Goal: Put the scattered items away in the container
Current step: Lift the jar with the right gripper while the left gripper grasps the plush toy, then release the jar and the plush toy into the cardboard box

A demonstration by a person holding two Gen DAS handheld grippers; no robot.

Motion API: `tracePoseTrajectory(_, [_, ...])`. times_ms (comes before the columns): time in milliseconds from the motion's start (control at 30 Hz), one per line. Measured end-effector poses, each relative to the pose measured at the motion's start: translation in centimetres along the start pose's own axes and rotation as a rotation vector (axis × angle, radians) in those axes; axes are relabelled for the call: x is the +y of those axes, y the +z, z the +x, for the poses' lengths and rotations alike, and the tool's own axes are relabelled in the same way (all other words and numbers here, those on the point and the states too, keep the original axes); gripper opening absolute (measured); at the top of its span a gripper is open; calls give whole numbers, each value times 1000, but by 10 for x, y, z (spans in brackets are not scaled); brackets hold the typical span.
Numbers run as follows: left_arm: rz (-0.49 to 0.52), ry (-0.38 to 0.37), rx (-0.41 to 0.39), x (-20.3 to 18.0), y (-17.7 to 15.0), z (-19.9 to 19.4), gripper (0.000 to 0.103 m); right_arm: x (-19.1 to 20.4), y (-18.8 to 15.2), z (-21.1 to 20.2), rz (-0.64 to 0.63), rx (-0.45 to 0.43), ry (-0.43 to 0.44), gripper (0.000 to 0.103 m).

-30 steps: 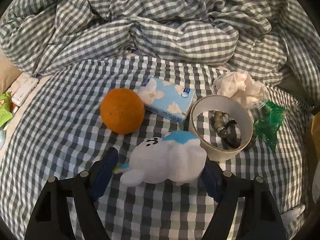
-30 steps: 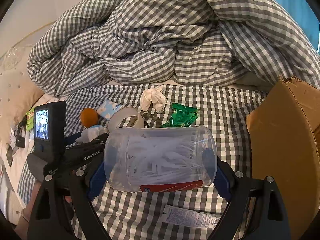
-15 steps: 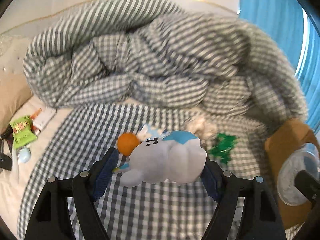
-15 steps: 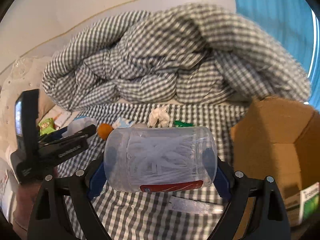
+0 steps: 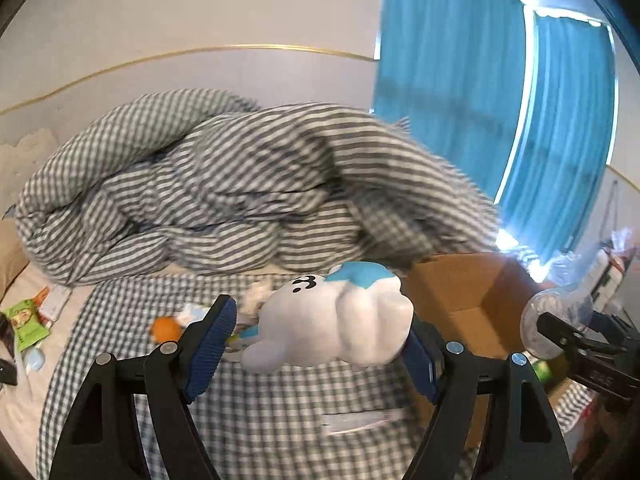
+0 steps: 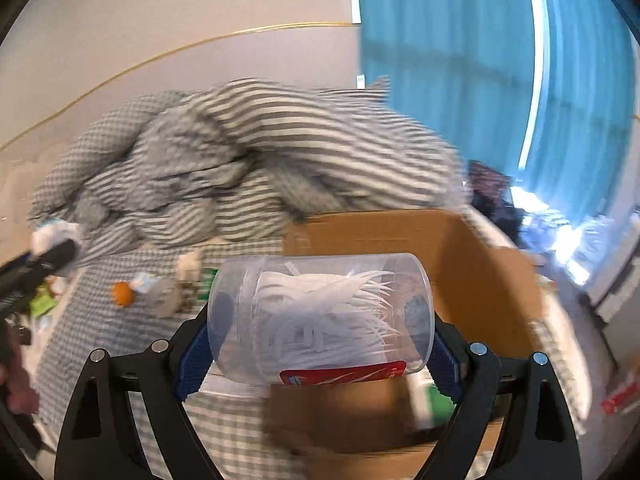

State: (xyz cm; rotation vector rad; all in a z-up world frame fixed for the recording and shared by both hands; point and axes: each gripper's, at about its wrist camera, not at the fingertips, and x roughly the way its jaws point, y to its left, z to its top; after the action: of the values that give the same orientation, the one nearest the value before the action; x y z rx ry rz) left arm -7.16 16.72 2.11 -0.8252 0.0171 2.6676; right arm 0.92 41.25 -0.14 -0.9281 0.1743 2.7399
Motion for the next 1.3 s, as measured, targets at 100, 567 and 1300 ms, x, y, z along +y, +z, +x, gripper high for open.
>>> tracePoseTrajectory(100, [34,-23,-1,-28,3,-4,79,-32,-3,-6,28,-5,-27,89])
tracePoseTrajectory(567, [109,-107,8,-119,6,5,79,-83,-20,13,45,48,-5,88])
tracePoseTrajectory(1300, [207,-190,83,-197,-9,57,79,-143,-26,-35,120,-106,-160,103])
